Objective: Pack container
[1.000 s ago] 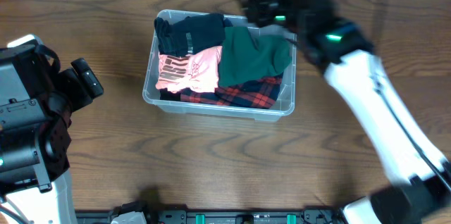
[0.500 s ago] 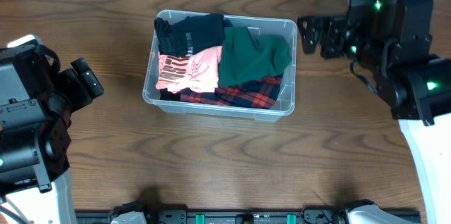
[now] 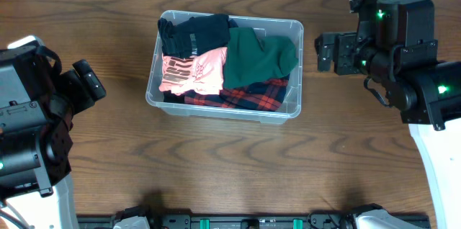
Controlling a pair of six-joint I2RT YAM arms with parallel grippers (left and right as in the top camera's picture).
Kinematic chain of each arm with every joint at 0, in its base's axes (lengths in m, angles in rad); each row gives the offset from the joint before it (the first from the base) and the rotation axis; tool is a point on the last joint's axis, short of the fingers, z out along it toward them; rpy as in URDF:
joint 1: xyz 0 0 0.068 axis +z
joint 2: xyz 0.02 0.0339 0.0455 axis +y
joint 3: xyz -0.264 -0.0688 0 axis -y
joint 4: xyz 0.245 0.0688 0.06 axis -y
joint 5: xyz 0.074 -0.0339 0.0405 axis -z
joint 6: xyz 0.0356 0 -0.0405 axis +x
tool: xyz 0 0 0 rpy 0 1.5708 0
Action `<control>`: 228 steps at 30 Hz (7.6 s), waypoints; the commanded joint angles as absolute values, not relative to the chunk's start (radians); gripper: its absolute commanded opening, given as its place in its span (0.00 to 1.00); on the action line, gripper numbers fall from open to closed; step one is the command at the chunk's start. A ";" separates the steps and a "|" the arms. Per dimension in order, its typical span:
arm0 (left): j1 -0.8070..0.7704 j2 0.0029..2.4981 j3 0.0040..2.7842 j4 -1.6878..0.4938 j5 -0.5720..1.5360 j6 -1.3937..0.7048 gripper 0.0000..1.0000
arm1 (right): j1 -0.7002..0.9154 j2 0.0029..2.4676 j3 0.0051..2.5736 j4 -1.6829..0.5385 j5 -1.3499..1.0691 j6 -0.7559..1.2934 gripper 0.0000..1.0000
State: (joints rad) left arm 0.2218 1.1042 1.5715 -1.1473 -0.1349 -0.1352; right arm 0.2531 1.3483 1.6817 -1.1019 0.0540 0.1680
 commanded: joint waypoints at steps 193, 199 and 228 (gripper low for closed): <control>0.018 0.002 0.133 -0.469 0.033 -0.079 0.98 | 0.001 0.005 0.125 -0.434 0.093 0.269 0.99; 0.018 0.002 0.133 -0.469 0.034 -0.080 0.98 | 0.001 0.005 0.125 -0.434 0.093 0.269 0.99; 0.018 0.004 0.133 -0.469 0.034 -0.080 0.98 | 0.001 0.005 0.125 -0.434 0.093 0.269 0.99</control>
State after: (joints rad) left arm 0.0223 0.0101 0.1501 -0.4679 0.0452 -0.0967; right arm 0.0078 0.0120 0.1280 -0.4332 0.0963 0.2565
